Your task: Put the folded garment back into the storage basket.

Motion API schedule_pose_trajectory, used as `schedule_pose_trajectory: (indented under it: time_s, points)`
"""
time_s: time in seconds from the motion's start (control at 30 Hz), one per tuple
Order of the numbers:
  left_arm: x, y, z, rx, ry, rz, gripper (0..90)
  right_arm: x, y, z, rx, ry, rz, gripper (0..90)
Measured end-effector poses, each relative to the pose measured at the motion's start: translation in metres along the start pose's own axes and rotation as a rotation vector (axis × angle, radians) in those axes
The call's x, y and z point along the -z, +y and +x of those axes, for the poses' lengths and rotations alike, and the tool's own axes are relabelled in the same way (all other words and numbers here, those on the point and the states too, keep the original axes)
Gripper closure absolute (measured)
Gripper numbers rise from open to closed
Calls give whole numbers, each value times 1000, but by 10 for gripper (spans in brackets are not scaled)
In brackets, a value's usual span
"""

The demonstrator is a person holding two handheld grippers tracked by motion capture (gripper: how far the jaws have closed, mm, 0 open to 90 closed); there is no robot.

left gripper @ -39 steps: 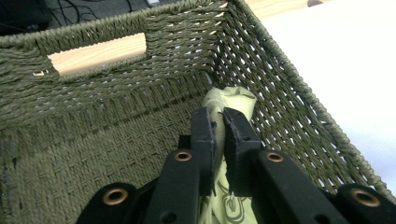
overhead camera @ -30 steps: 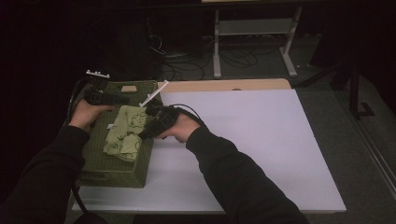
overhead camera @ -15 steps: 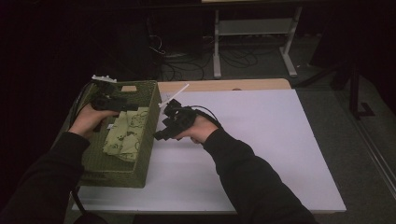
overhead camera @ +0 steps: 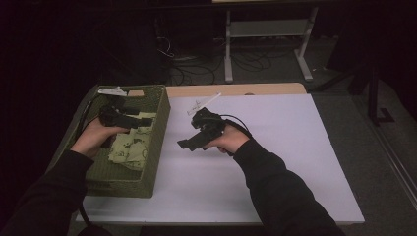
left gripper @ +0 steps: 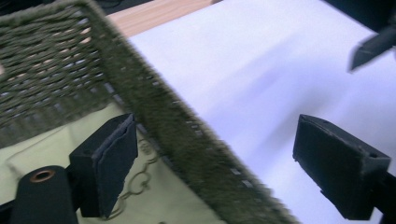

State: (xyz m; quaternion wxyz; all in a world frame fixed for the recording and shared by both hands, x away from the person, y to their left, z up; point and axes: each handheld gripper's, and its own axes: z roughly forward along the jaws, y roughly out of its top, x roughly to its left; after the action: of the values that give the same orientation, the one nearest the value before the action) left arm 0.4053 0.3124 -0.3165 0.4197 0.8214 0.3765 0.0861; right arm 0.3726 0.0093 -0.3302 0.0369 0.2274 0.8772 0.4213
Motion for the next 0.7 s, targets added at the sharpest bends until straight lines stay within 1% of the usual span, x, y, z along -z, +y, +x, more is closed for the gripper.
schedule_pose_trajectory:
  time_s: [0.07,0.1,0.17,0.23,0.3,0.47,0.7]
  points:
    - [2,-1,-5,-7,0,-19,109,4,-4,0,6,-31,4,104]
    - [3,-2,-7,-2,-4,-26,92,6,-7,-1,9,-38,1,80]
    - [4,-5,-11,1,-12,-36,59,10,-12,-3,-2,-40,-2,27]
    - [4,-7,-14,-2,-21,-30,37,13,-18,-5,-10,-50,1,4]
    - [3,-10,-16,4,-31,-27,4,16,-23,-8,-8,-71,12,0]
    - [4,-16,-23,-11,-32,-32,4,25,-37,-11,-25,-86,4,0]
    - [7,-24,-35,-38,-50,-23,4,38,-56,-14,-40,-102,-15,0]
